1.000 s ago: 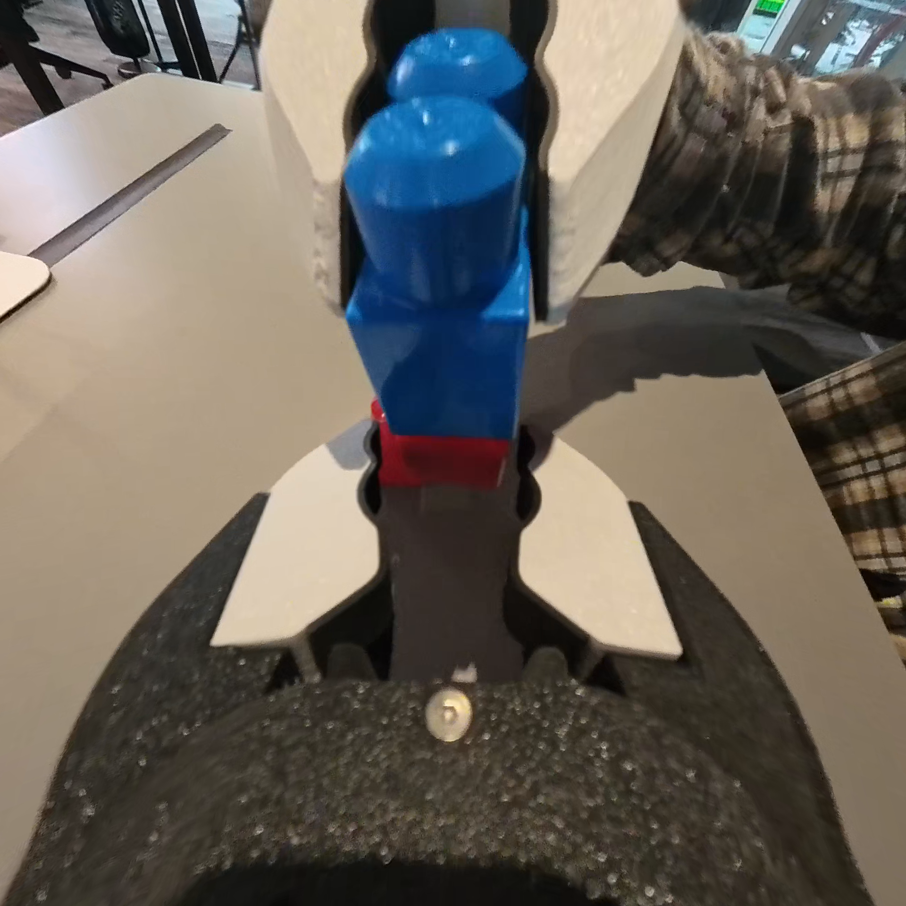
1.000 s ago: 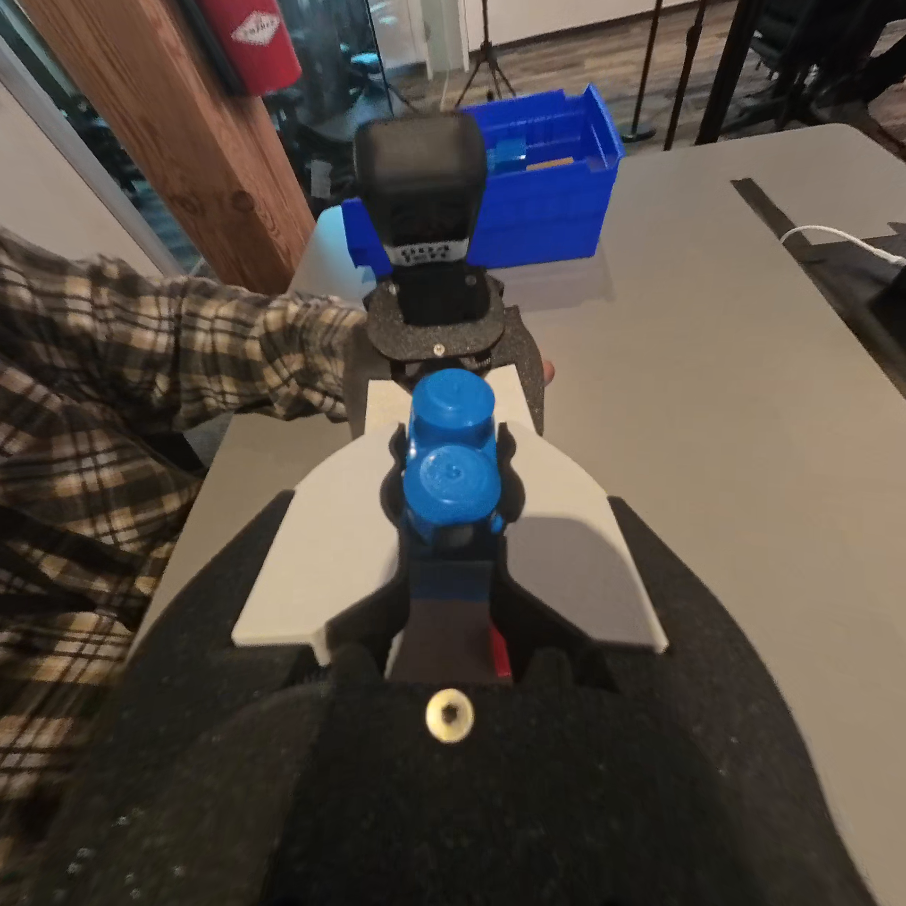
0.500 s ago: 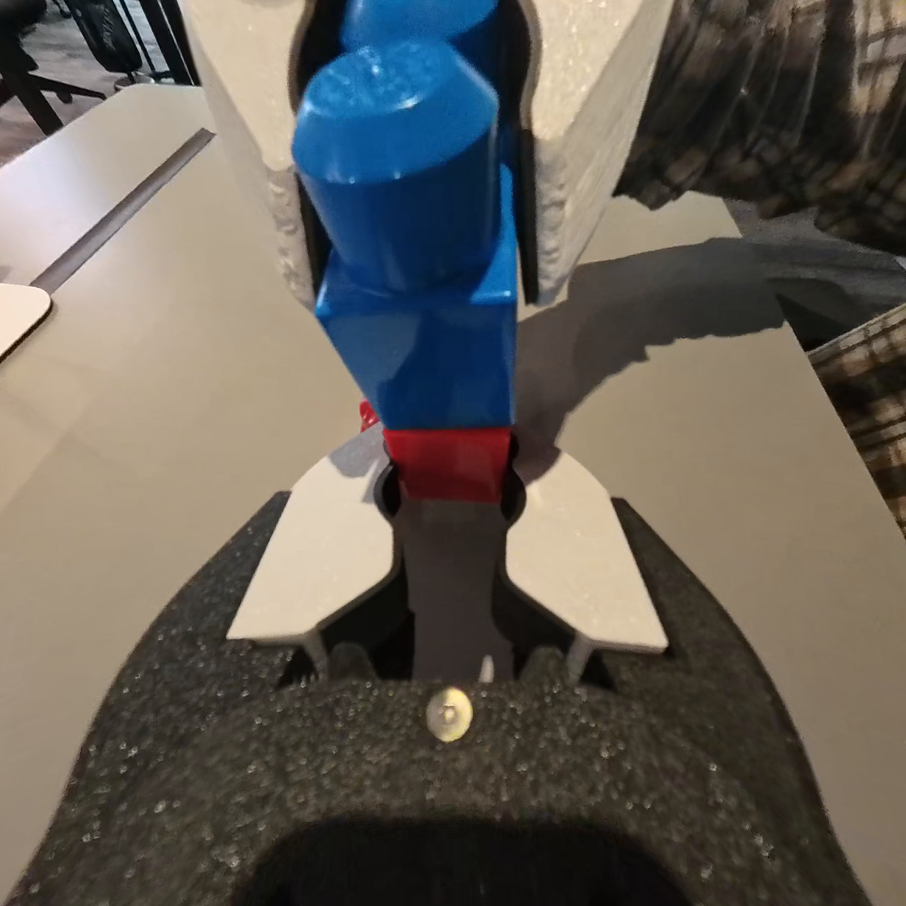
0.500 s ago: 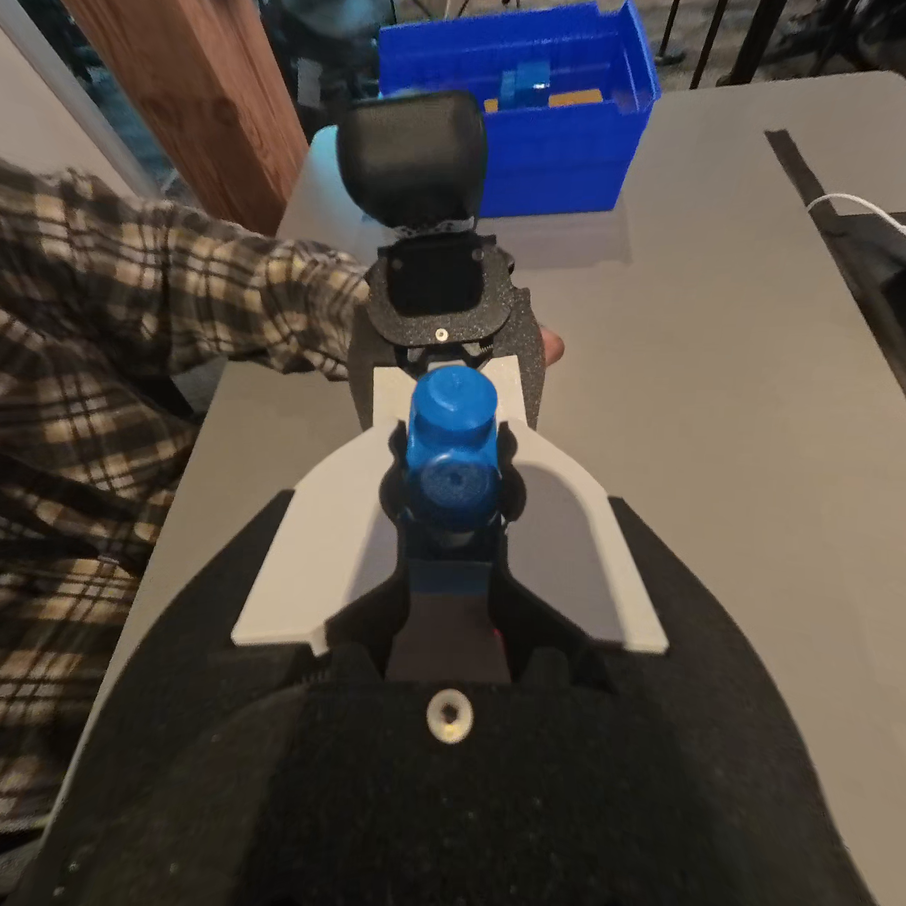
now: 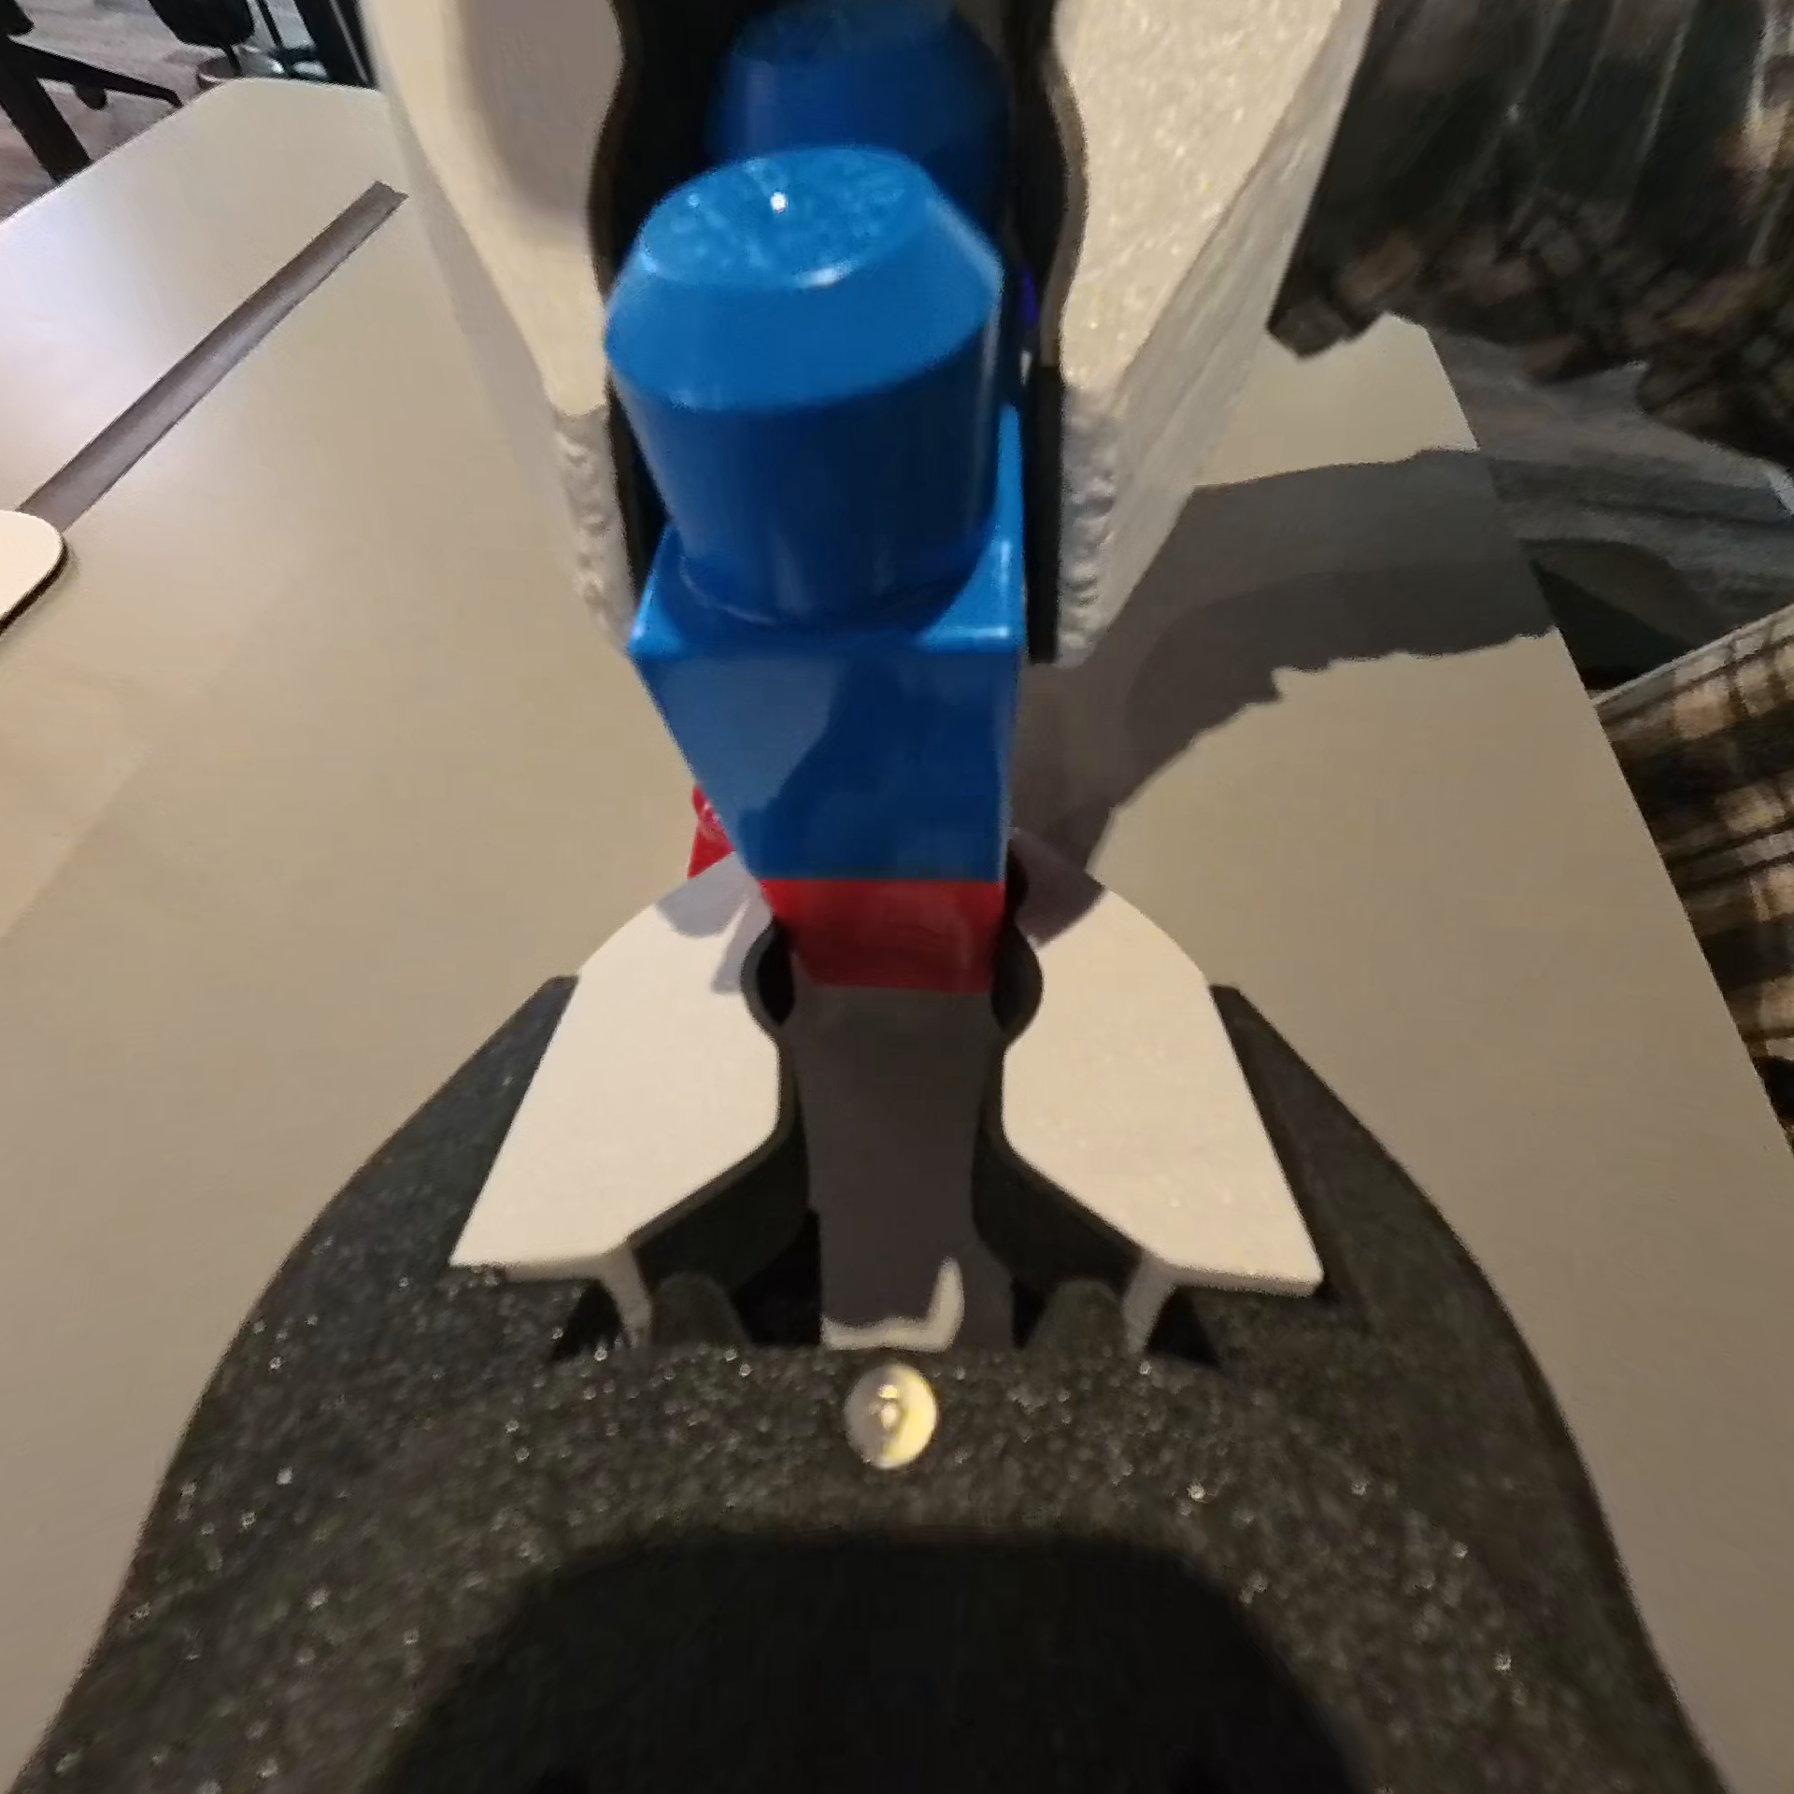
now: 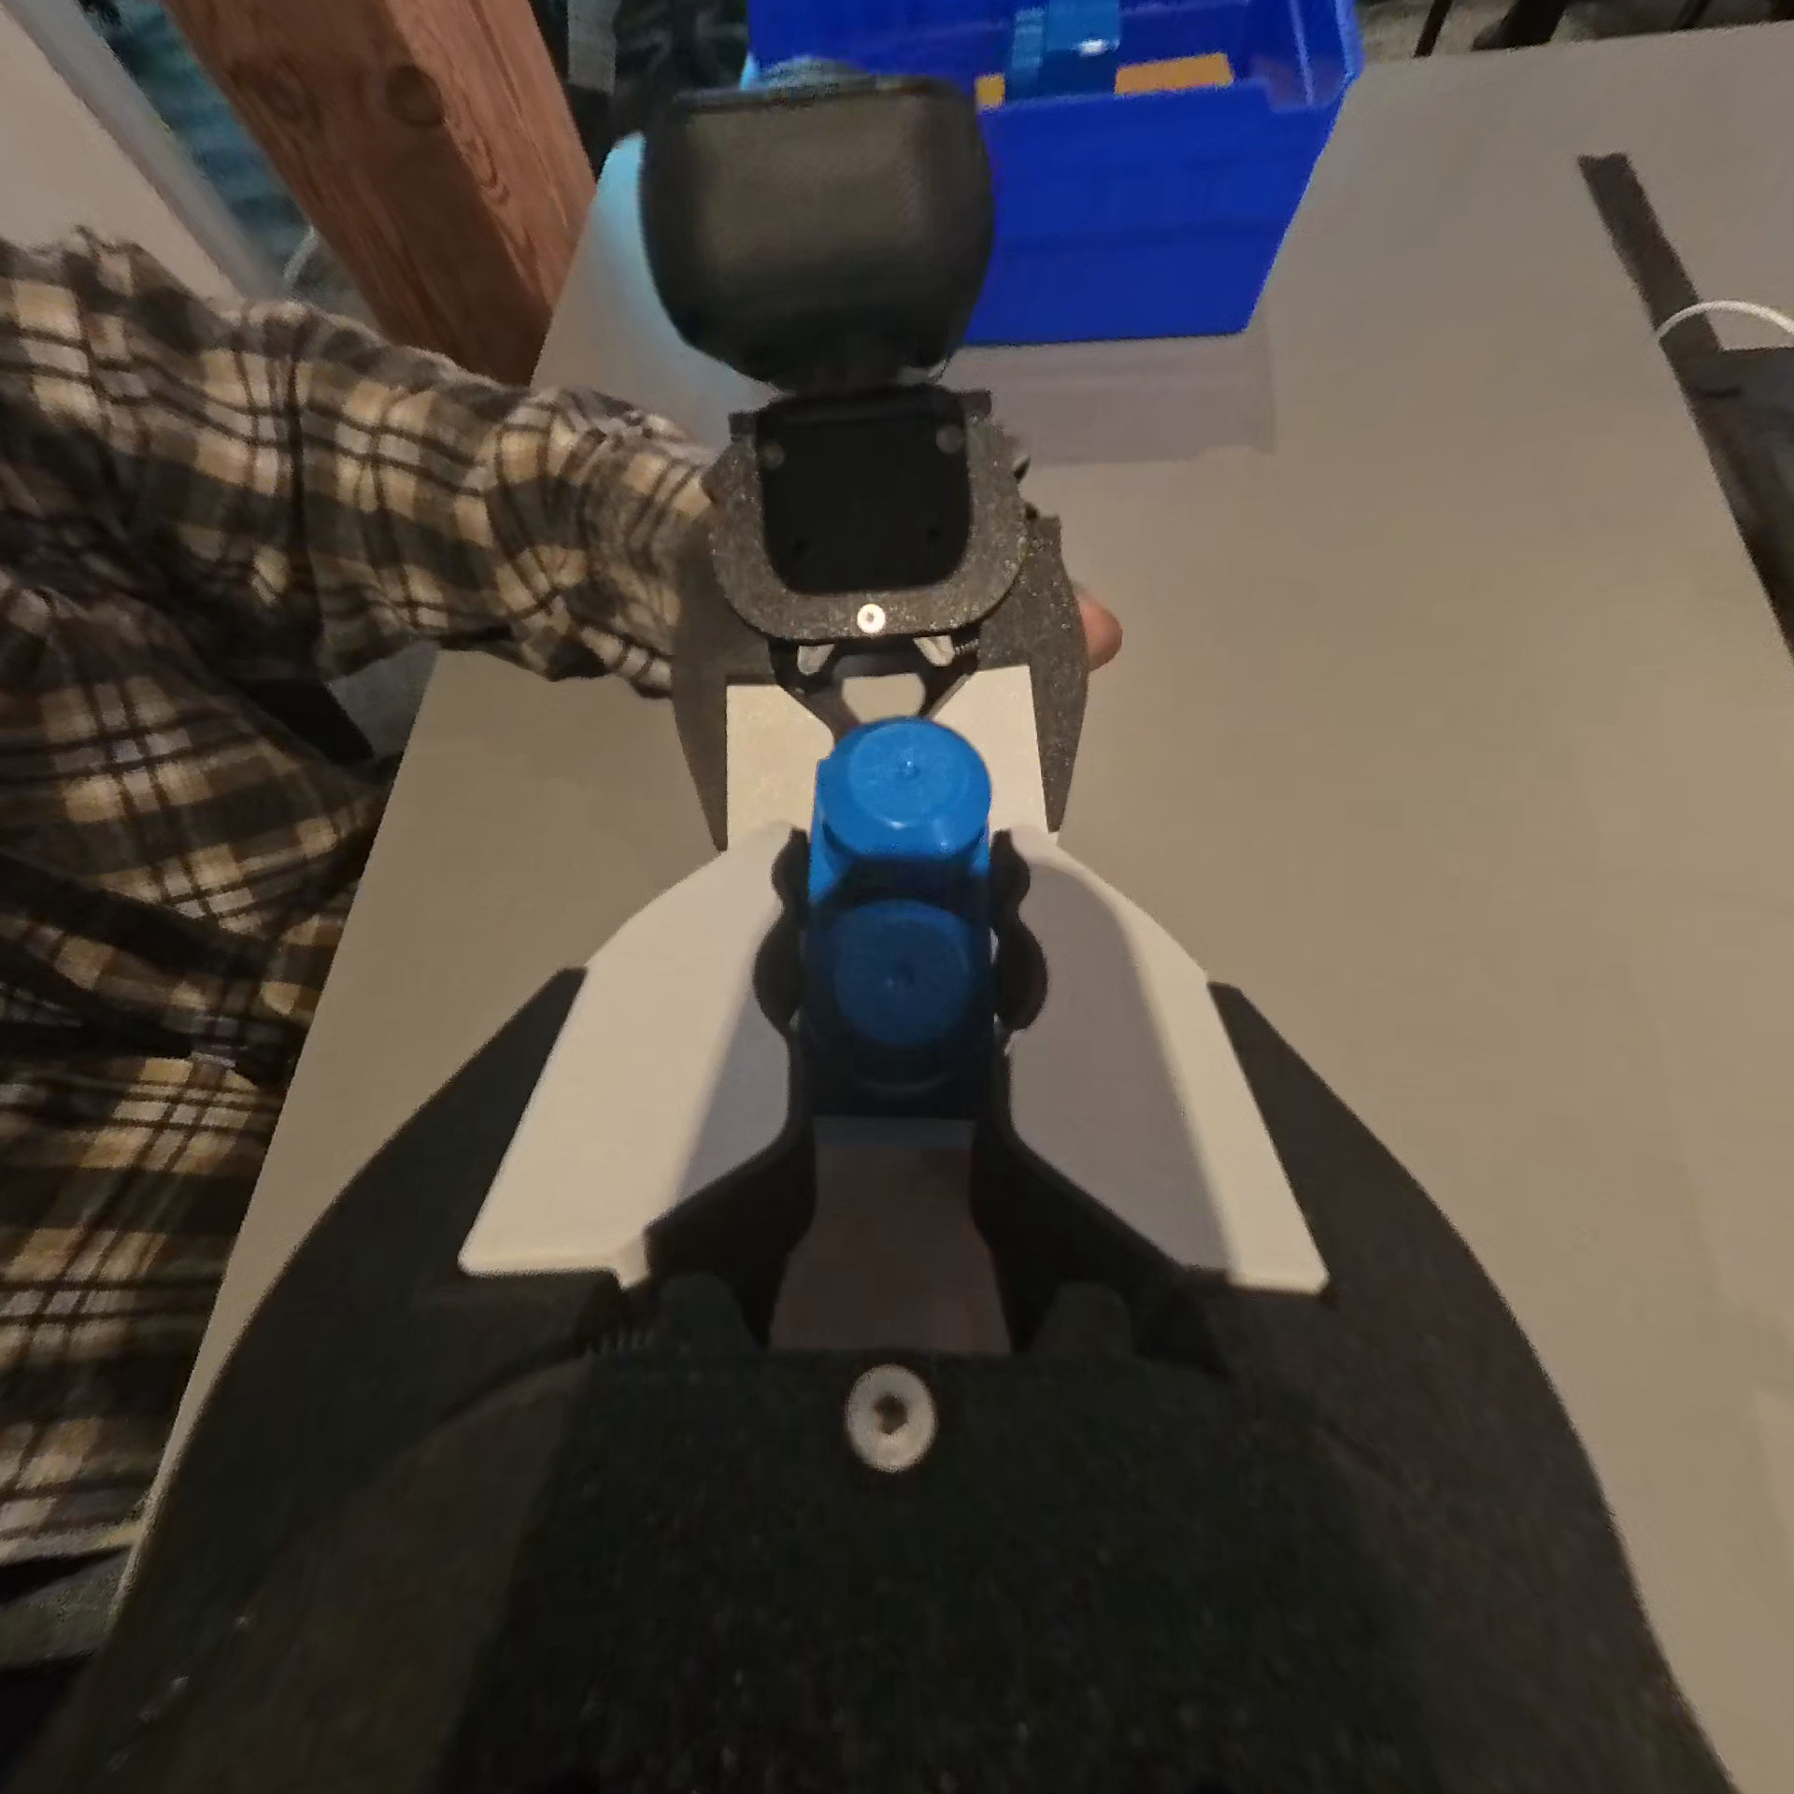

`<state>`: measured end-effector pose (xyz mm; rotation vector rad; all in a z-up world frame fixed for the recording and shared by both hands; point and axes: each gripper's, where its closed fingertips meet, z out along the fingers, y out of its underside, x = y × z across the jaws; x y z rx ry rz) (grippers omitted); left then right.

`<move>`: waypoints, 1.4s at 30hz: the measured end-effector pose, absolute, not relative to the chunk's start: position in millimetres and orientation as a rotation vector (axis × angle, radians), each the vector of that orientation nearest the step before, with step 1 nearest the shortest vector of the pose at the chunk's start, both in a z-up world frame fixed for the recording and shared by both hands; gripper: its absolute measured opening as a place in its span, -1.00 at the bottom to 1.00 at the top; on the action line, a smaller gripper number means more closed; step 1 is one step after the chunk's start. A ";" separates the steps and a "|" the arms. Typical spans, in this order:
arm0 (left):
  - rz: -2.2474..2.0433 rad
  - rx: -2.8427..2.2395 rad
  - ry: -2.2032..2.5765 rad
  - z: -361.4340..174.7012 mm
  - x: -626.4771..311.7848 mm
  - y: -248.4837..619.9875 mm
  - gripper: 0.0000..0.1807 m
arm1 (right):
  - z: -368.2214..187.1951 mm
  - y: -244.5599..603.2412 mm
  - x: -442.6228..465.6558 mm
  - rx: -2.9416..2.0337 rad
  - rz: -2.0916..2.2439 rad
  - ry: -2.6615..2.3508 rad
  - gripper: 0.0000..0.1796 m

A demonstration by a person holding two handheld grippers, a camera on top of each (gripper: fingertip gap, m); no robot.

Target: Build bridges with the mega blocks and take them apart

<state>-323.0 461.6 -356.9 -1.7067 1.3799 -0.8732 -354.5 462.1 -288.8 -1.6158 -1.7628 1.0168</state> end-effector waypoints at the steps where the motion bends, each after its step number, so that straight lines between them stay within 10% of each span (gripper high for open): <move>1: -0.870 -1.711 1.392 -358.2 -323.5 460.5 -0.57 | -289.9 461.7 -355.7 -1.625 1.010 -1.777 -0.59; 42: -1.027 -1.751 1.311 -353.1 -333.9 464.3 -0.56 | -283.9 474.7 -350.0 -1.528 1.354 -1.370 -0.36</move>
